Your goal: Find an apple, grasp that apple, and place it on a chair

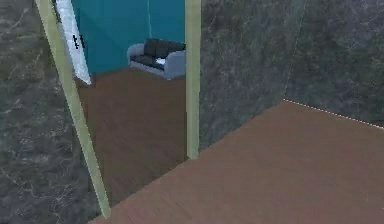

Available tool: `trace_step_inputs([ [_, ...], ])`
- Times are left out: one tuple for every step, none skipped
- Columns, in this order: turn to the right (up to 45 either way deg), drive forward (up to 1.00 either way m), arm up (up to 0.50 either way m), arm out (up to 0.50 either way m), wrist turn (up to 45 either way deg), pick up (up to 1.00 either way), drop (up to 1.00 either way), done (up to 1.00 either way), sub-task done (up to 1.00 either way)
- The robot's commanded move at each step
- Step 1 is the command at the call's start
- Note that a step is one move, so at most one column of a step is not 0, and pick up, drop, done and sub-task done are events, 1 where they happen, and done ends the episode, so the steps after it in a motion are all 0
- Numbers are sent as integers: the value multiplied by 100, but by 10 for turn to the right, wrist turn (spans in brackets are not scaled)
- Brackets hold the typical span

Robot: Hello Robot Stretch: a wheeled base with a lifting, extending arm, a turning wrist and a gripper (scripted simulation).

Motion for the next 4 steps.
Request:
trace_step_inputs([
  [0, 100, 0, 0, 0, 0, 0, 0, 0],
  [-420, 0, 0, 0, 0, 0, 0, 0, 0],
  [0, 30, 0, 0, 0, 0, 0, 0, 0],
  [-30, 0, 0, 0, 0, 0, 0, 0, 0],
])
